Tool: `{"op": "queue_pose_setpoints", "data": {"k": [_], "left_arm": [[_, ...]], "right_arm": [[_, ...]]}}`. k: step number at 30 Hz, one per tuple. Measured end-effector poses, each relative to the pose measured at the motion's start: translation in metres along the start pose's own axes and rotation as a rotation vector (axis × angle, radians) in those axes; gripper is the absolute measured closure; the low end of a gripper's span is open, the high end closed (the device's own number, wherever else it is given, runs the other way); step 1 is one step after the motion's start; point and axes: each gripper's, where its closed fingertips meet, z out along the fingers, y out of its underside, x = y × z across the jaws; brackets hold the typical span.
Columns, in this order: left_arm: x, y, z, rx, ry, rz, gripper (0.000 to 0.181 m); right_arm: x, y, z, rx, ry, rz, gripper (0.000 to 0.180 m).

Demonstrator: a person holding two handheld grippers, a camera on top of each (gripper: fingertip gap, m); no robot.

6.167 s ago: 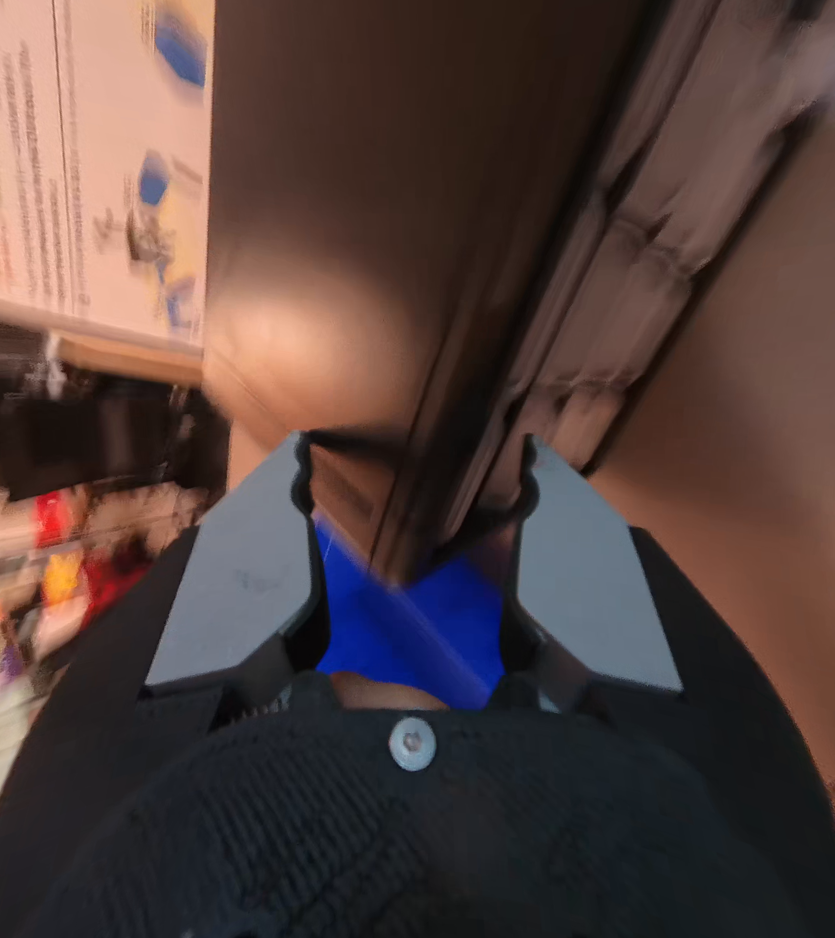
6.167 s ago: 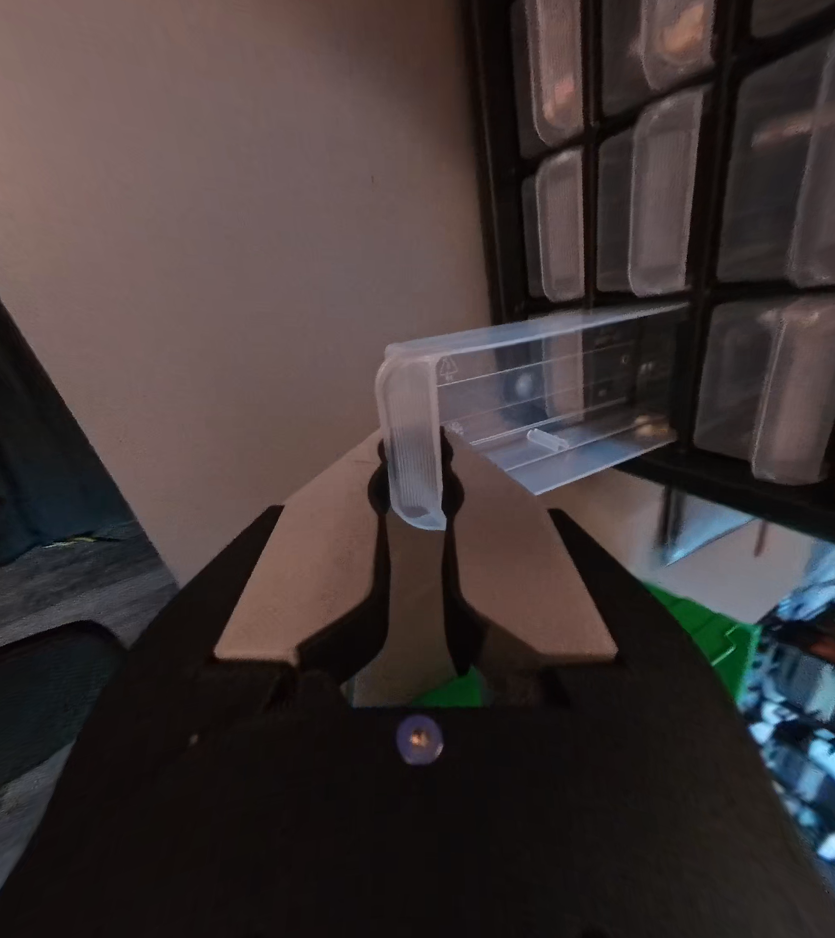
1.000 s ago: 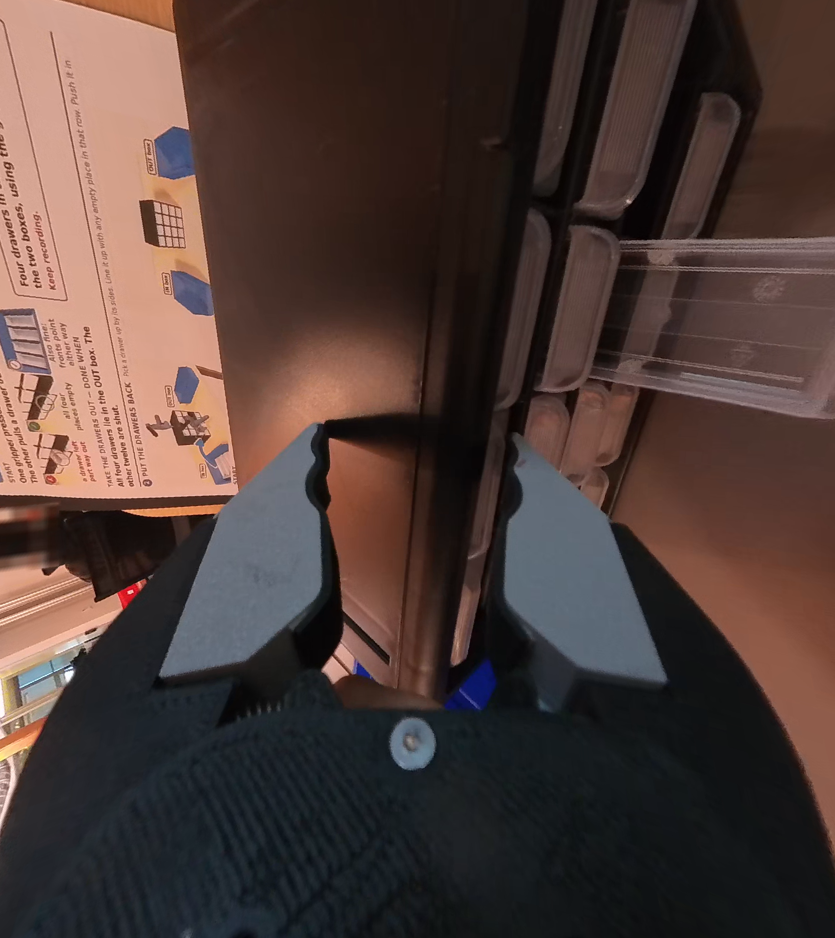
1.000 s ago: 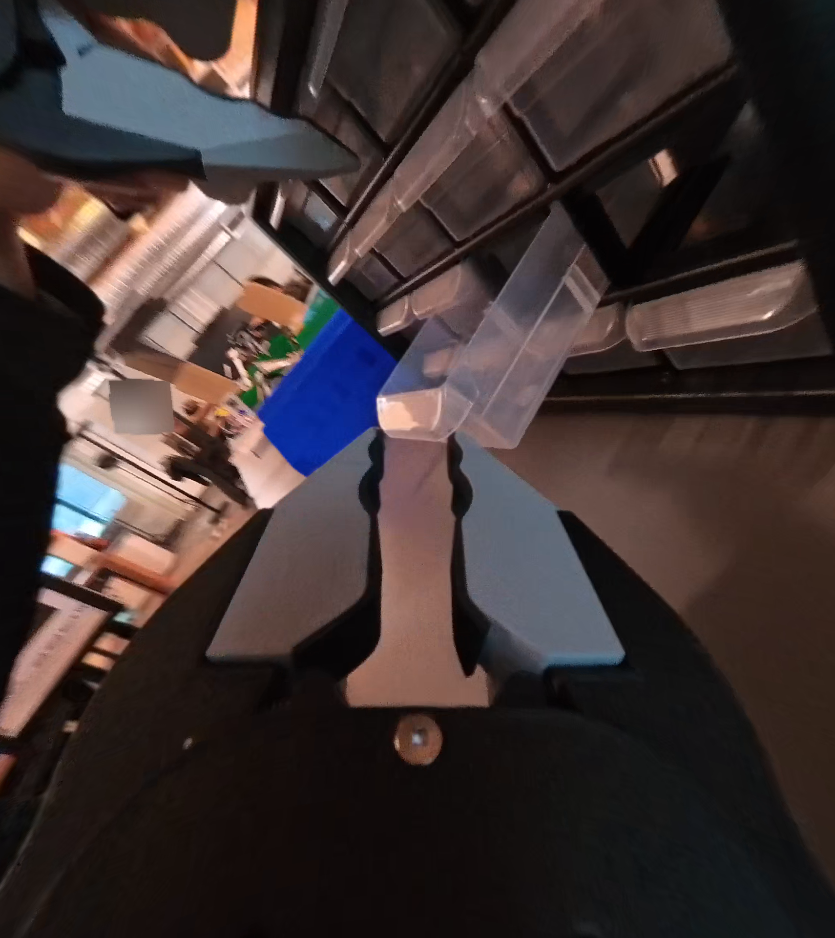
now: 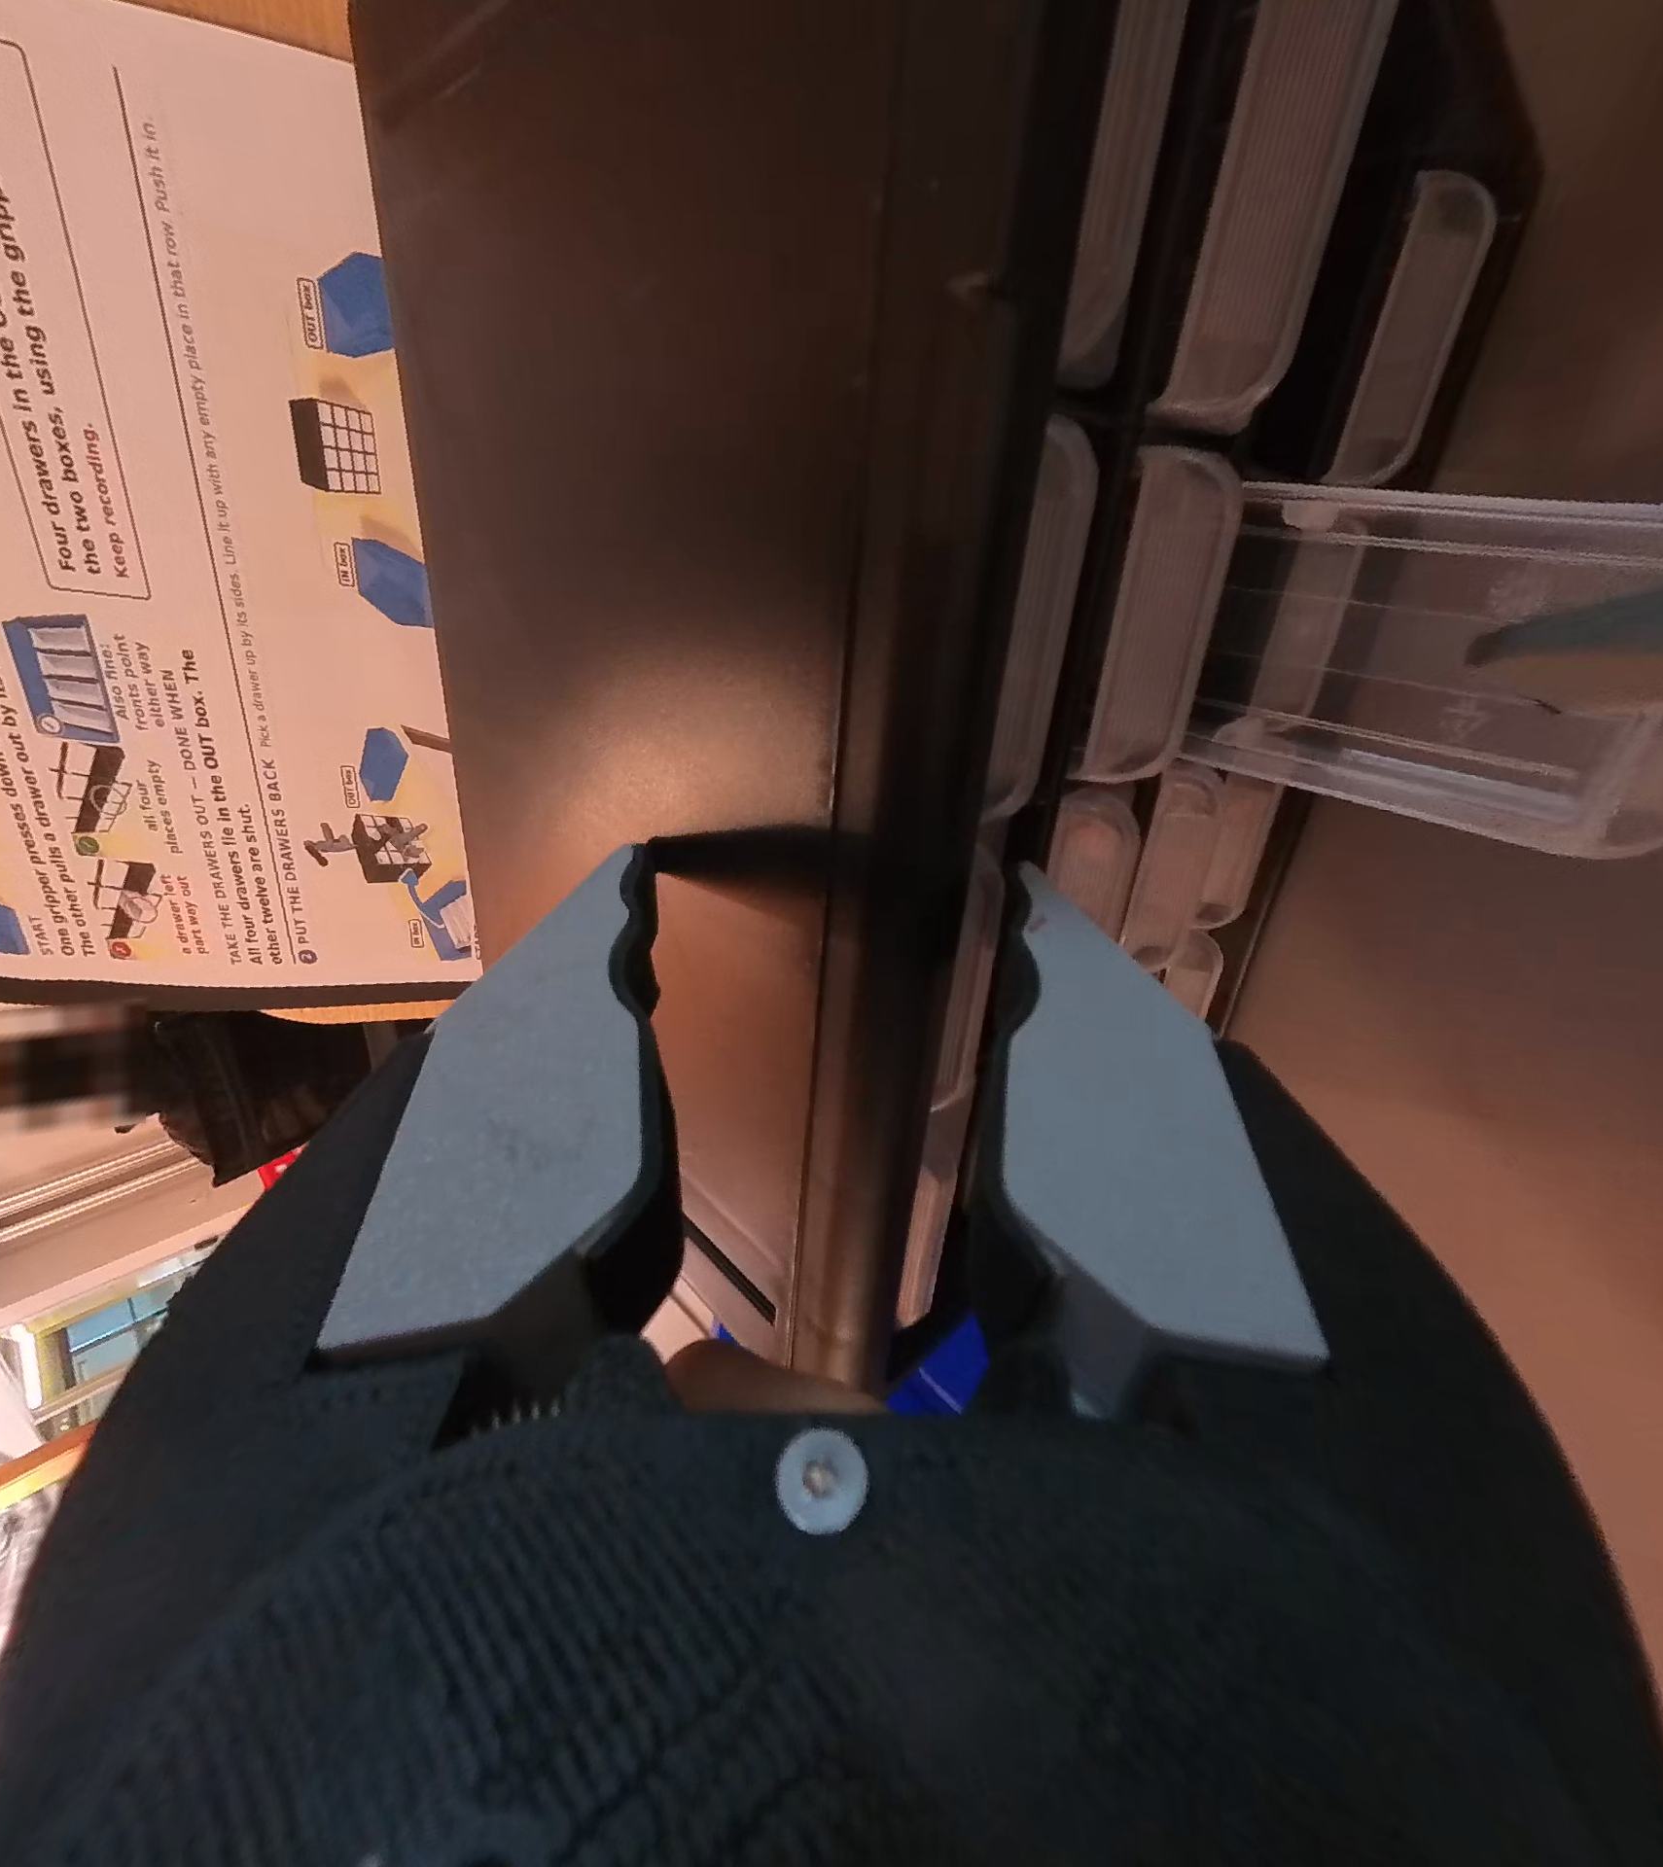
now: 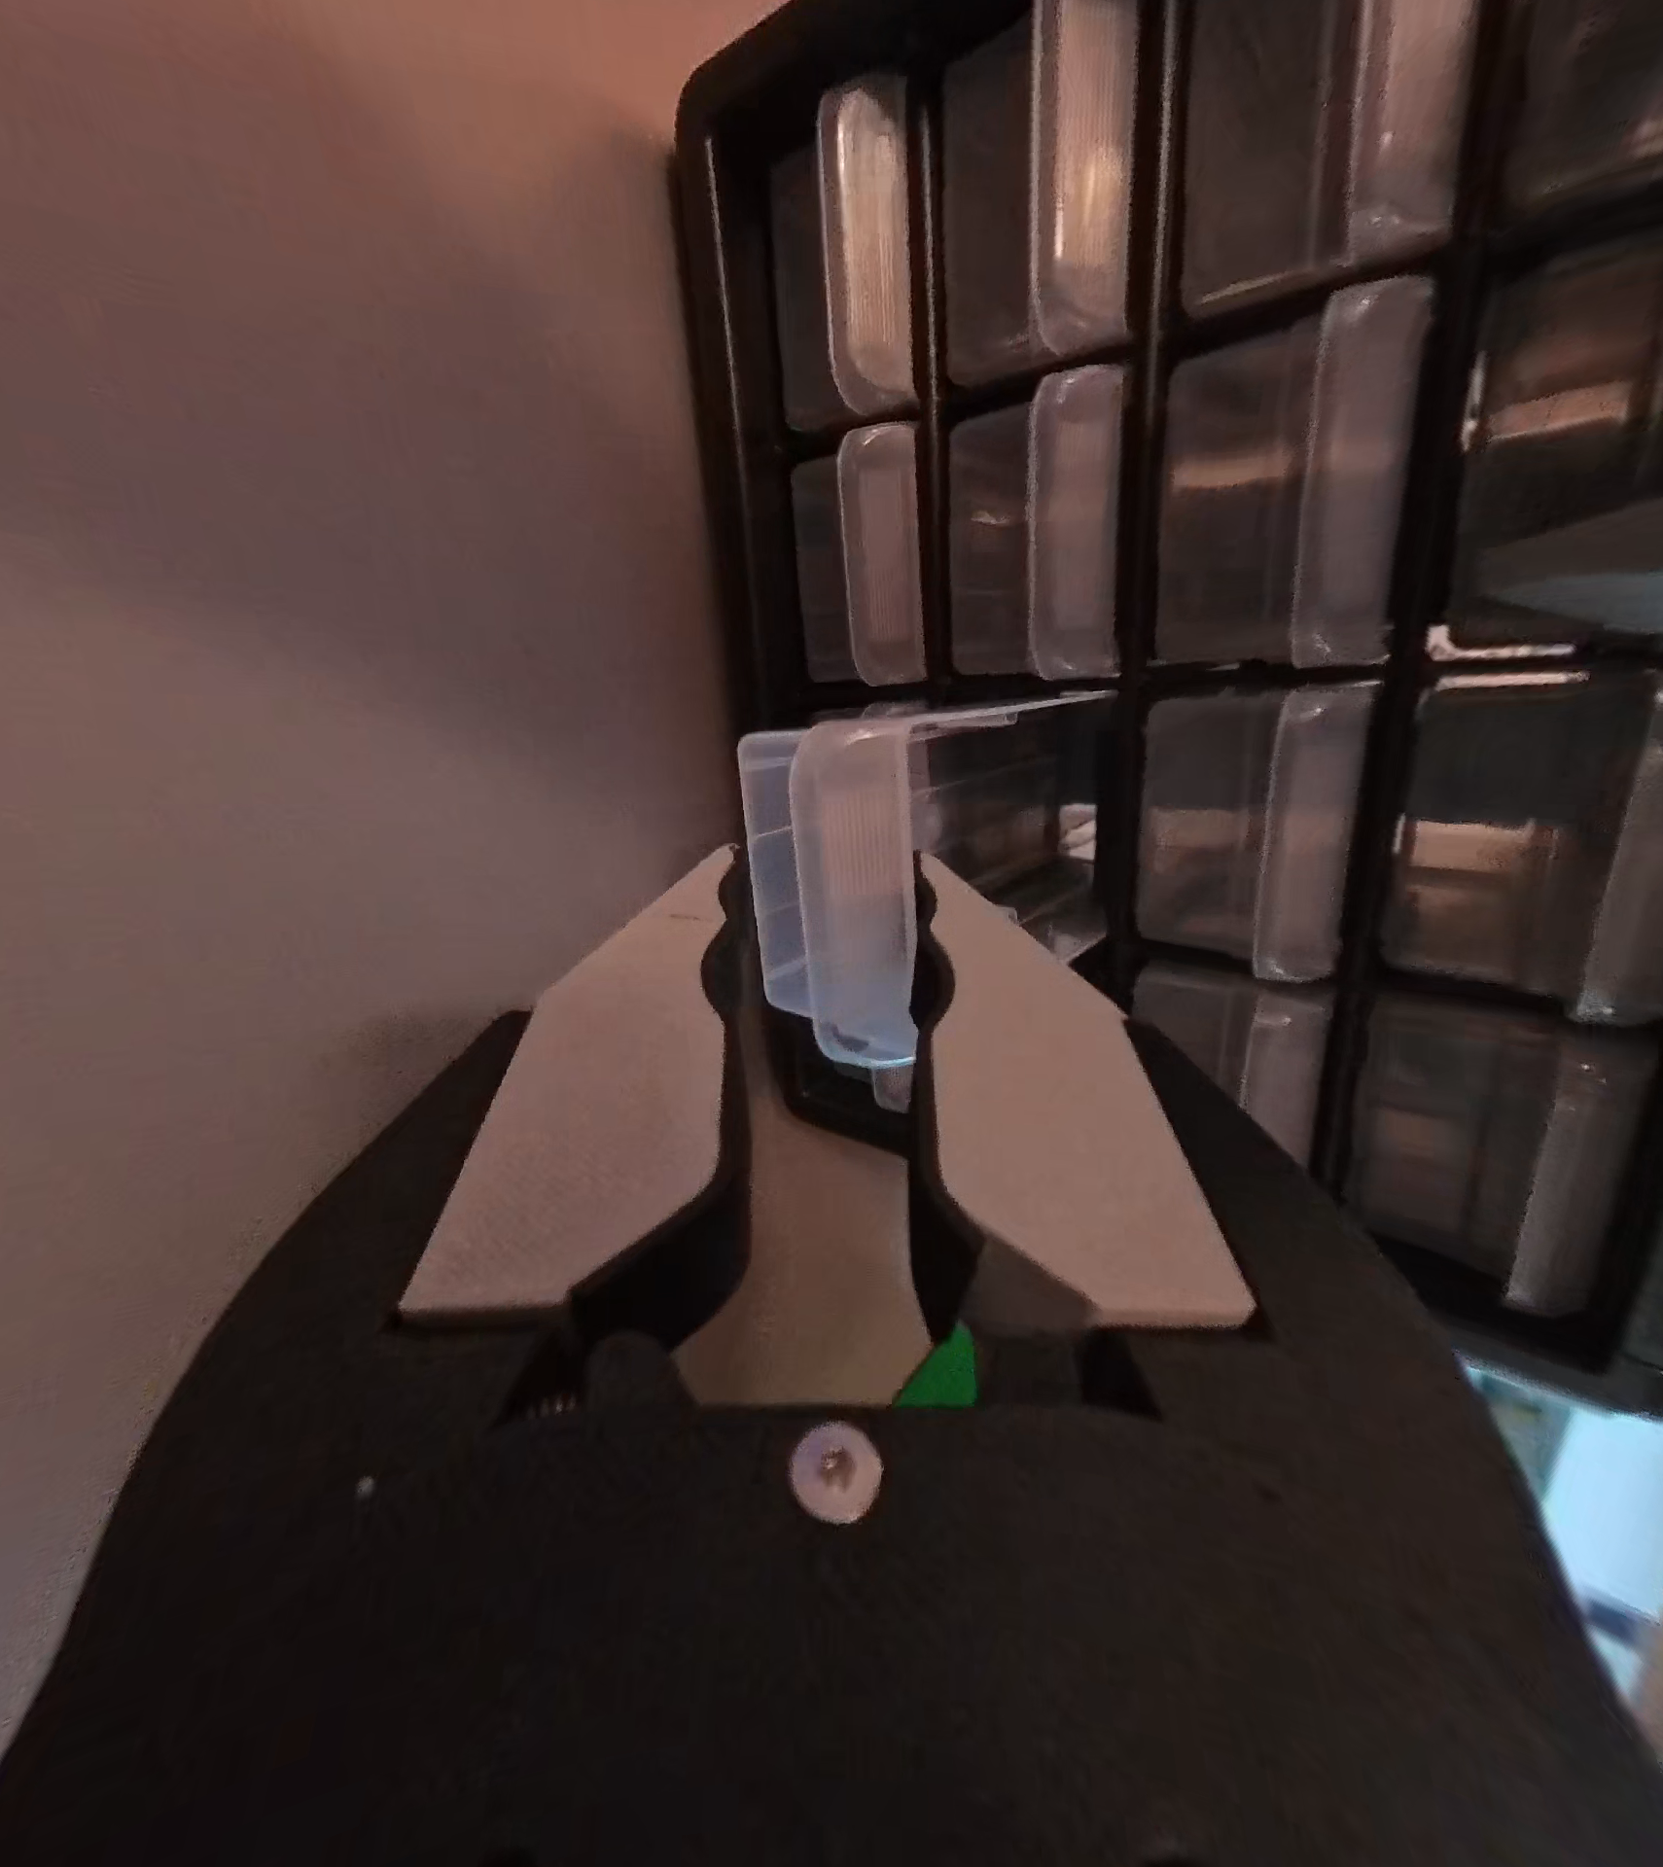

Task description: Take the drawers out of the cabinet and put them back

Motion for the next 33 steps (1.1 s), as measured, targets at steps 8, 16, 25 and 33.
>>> {"op": "queue_pose_setpoints", "data": {"k": [8,16,25,33], "left_arm": [[0.000,0.000,0.000,0.020,-0.002,-0.017,0.114],[0.000,0.000,0.000,0.006,-0.008,-0.017,0.114],[0.000,-0.001,0.000,0.007,-0.012,-0.012,0.114],[0.000,-0.001,0.001,0.008,-0.018,-0.012,0.114]], "right_arm": [[-0.033,-0.009,-0.034,0.060,-0.405,0.101,0.166],[-0.042,-0.049,-0.126,0.304,-0.866,0.230,0.167],[0.022,0.043,-0.171,0.221,-0.637,0.524,0.168],[0.061,0.235,-0.145,-0.270,-0.295,1.123,0.167]]}}
